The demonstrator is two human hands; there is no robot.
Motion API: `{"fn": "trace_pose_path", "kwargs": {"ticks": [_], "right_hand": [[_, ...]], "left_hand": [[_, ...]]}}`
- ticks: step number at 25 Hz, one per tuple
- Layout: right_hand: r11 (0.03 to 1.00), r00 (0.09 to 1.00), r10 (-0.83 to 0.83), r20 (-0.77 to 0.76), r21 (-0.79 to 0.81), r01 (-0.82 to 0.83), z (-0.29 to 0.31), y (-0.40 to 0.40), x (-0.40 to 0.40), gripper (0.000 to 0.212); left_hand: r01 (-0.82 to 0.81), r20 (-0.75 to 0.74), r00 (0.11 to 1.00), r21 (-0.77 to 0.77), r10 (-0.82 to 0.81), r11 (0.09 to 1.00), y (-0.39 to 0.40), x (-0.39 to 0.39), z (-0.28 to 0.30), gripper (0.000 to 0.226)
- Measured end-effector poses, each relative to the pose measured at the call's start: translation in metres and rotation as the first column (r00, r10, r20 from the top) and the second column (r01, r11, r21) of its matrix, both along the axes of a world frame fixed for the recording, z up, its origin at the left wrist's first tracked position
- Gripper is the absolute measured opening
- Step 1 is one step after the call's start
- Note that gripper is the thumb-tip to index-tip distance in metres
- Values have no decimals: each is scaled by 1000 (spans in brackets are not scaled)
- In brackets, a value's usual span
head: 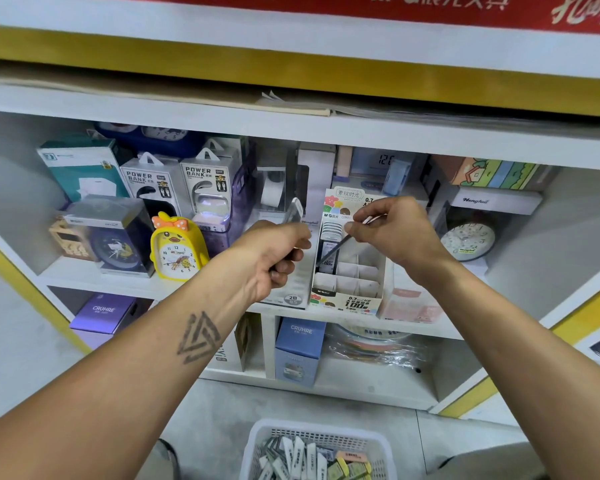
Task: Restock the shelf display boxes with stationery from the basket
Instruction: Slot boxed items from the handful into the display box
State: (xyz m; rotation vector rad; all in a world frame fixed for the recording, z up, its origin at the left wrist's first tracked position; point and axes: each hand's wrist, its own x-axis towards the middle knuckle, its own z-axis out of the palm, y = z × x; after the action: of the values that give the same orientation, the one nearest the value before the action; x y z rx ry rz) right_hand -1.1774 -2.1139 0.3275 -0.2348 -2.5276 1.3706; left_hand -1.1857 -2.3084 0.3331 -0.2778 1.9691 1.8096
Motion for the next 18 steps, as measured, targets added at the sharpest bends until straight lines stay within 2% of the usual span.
{"fn": "trace_pose_path", "kwargs": {"ticks": [3, 5, 8, 11, 12, 14, 15, 17, 18], "right_hand": [[997, 998, 53, -18, 59, -51, -3, 1, -2, 17], [981, 993, 98, -58, 172, -87, -8, 0, -3, 18], [929, 982, 132, -137, 361, -75, -15, -3, -3, 19], [906, 975, 183, -125, 407, -118, -20, -7, -2, 12], [892, 973, 192, -129, 437, -118, -21, -8, -2, 7], [878, 969, 175, -174, 473, -74, -21, -11, -3, 13], [907, 972, 151, -180, 416, -63, -19, -12, -3, 16], [983, 979, 149, -139, 130, -131, -13, -17, -1, 14], [982, 977, 184, -106, -27, -188, -10, -19, 1, 10]], "left_hand": [[-1, 43, 999, 2, 1, 1000, 1, 0, 4, 49], [-14, 72, 997, 45, 10, 999, 0, 0, 3, 56], [4, 45, 999, 48, -6, 999, -1, 1, 1, 36], [7, -4, 1000, 75, -7, 997, 0, 3, -3, 11], [3, -15, 1000, 80, -2, 997, 0, 2, -4, 10], [18, -34, 999, 72, -15, 997, -1, 1, -7, 15], [31, -48, 998, 63, -28, 998, -1, 1, -8, 16], [52, -76, 996, 46, -48, 998, -1, 1, -9, 14], [65, -87, 994, 38, -61, 997, 0, 2, -11, 11]]}}
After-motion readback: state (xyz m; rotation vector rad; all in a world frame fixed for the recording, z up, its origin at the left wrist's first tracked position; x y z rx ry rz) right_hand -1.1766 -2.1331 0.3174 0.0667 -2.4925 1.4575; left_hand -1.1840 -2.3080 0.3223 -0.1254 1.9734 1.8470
